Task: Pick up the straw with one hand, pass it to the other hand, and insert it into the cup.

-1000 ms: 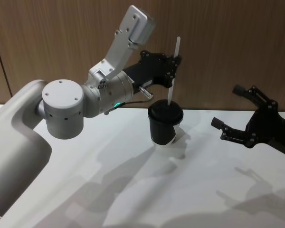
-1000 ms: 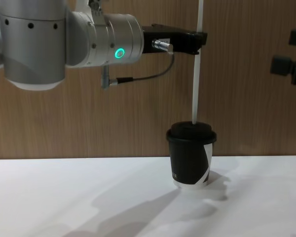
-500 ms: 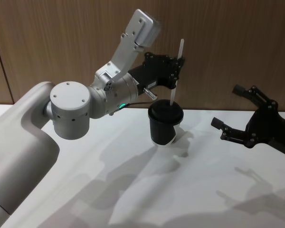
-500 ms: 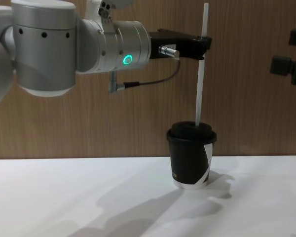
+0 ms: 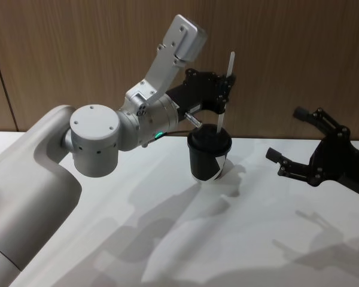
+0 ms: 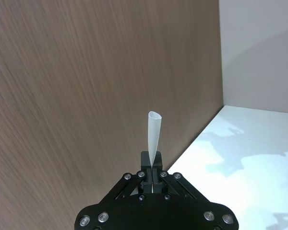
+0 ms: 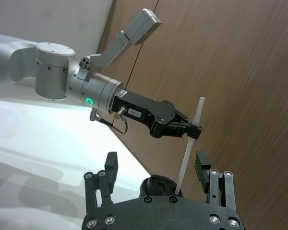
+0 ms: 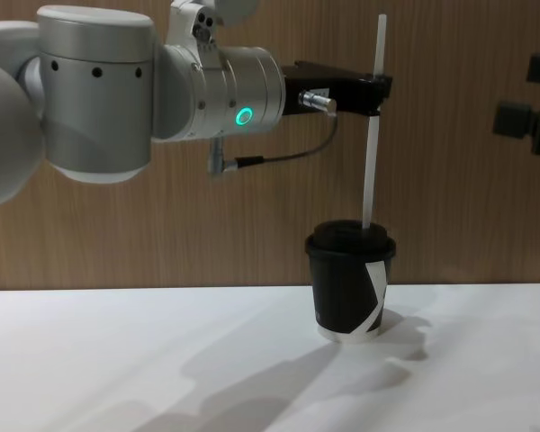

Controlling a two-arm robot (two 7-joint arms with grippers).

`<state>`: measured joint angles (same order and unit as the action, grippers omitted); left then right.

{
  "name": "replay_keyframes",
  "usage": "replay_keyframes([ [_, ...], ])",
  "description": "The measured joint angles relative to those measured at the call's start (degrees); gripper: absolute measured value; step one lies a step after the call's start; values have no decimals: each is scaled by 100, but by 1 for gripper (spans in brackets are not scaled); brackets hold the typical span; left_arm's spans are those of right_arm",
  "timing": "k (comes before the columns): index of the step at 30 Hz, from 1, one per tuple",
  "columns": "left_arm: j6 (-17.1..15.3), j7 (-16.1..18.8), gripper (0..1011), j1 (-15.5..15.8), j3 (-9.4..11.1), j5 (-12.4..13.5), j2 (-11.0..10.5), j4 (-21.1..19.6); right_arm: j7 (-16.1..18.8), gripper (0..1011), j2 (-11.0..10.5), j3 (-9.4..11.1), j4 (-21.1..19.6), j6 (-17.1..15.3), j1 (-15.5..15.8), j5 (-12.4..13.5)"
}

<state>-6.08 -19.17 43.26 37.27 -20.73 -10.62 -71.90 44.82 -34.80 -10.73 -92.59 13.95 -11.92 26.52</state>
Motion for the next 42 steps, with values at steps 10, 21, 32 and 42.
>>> replay_keyframes([
  [10, -146, 118, 12, -24, -42, 72, 51, 41, 0, 1001, 0, 0, 0, 0, 0, 0],
  [21, -270, 260, 40, -61, -97, 139, 111, 133, 0, 1001, 0, 0, 0, 0, 0, 0],
  [32, -321, 322, 332, -76, -122, 169, 140, 182, 0, 1001, 0, 0, 0, 0, 0, 0],
  [42, -343, 347, 646, -81, -131, 181, 150, 203, 0, 1001, 0, 0, 0, 0, 0, 0],
])
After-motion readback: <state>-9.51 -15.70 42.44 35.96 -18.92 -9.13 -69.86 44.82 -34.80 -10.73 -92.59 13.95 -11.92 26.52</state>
